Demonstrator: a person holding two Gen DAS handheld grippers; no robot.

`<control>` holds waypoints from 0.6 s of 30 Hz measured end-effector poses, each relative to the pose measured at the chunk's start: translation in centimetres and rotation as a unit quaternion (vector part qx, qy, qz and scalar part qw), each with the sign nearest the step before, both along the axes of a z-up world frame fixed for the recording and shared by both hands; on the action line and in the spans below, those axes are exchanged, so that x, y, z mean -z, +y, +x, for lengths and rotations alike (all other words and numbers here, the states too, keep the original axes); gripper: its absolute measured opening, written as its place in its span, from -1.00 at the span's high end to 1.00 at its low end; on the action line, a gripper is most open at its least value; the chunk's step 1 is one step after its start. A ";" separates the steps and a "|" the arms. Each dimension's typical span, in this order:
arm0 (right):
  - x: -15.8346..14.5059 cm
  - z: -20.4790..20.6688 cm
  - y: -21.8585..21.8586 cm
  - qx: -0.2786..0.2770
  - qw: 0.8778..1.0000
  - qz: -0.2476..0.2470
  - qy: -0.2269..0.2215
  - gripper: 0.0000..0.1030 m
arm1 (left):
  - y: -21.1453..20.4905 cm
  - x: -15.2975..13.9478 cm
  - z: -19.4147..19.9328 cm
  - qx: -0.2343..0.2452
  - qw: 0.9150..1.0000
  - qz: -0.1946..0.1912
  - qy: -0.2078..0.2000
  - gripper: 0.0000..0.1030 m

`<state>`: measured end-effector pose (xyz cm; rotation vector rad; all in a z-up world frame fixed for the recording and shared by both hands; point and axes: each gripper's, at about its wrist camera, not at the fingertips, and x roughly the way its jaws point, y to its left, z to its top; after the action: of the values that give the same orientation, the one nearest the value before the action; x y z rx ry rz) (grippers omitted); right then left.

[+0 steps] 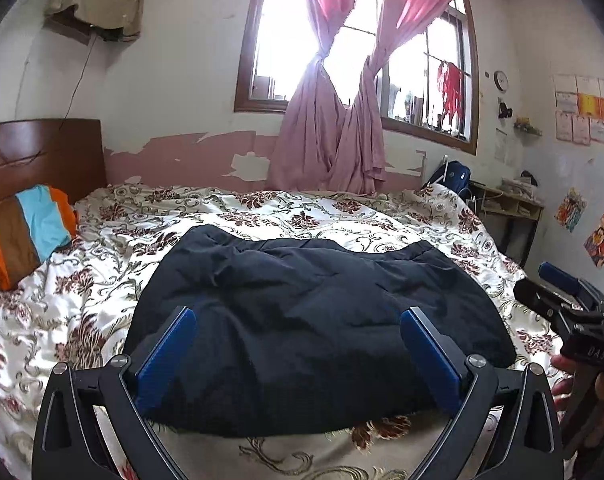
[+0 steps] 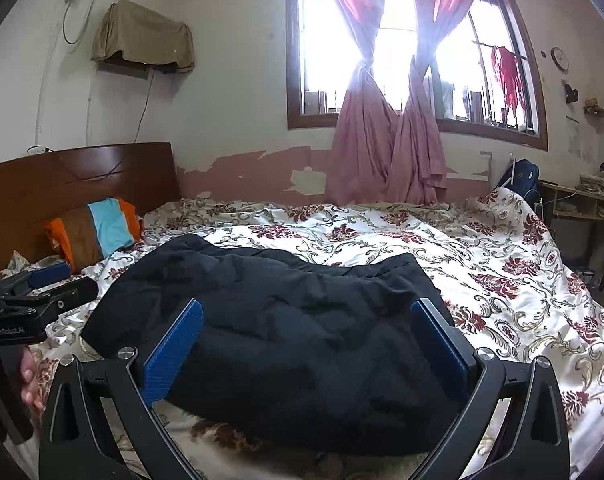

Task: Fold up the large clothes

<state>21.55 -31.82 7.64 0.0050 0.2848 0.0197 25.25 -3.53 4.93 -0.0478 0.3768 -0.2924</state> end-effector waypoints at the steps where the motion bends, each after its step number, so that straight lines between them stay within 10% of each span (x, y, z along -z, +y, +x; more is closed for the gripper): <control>1: 0.0 -0.3 0.2 0.002 1.000 0.000 -0.001 -0.97 | 0.2 0.1 -0.3 -0.001 1.000 -0.003 0.001 -1.00; 18: 0.6 -6.3 1.8 0.012 1.000 0.026 0.000 -0.97 | 2.8 1.3 -5.7 -0.036 0.999 -0.005 0.018 -1.00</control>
<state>15.26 -30.01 7.02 0.0610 0.2849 0.0031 19.57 -0.71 3.65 -0.0765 0.4076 -0.2221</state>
